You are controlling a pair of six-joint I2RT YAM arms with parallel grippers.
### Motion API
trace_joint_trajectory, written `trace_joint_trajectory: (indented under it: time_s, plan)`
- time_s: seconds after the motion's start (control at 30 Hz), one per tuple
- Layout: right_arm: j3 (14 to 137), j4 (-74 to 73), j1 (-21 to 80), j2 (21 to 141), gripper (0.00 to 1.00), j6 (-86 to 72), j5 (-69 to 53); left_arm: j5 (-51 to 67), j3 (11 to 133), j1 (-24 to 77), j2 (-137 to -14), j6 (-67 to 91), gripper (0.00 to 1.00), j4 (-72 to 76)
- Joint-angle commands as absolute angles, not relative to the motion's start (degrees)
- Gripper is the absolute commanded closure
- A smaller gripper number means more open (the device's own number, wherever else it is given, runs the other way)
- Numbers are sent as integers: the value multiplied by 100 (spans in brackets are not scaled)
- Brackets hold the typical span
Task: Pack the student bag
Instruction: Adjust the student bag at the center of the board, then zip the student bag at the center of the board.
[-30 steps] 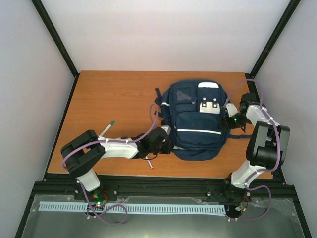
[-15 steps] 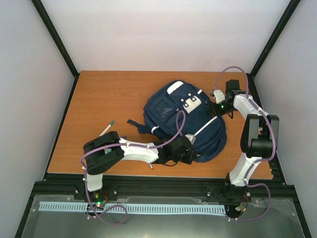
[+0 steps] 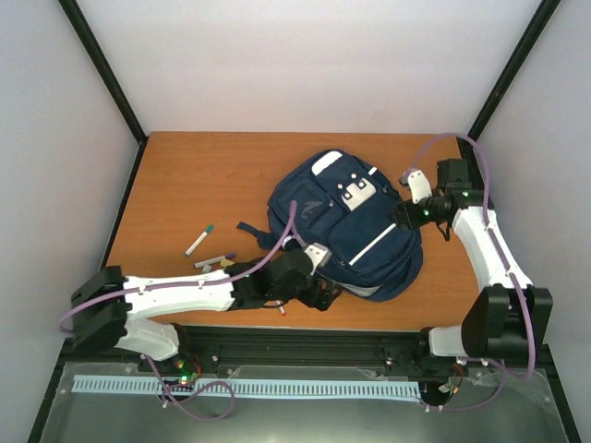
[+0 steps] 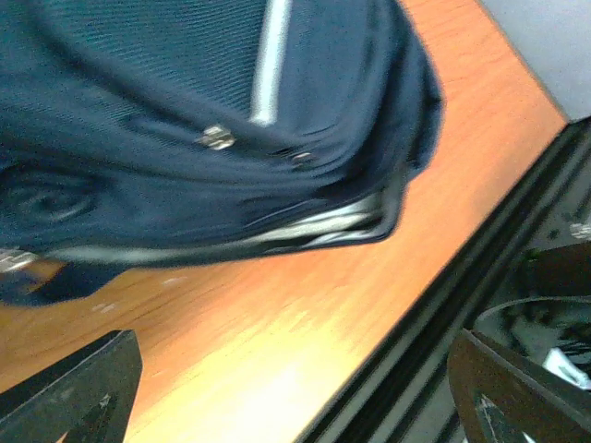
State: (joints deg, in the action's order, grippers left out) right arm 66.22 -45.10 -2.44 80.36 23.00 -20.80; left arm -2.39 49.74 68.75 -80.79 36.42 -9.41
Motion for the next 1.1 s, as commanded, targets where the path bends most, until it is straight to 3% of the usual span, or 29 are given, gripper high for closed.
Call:
trace_joint_trajectory:
  time_s: [0.0,0.1,0.3,0.43,1.07]
  plan:
    - [5990,-4765,190,7463,26,2725,-2486,-905,4291,6483,-7440,3497,6,-1515]
    - [5669,-4746,564,7216,28,2913,-2869,-807,3790,6020,-7177,3419,12,-1158]
    - [5067,-4432,931,6945,30,3029,-3583,92,3170,5426,-7404,2875,39,184]
    - [4887,-4377,967,6944,30,3110,-3820,474,3100,5274,-7826,2562,48,917]
    - [4845,-4386,976,7114,32,3203,-3817,296,3570,5176,-8635,1944,53,1346]
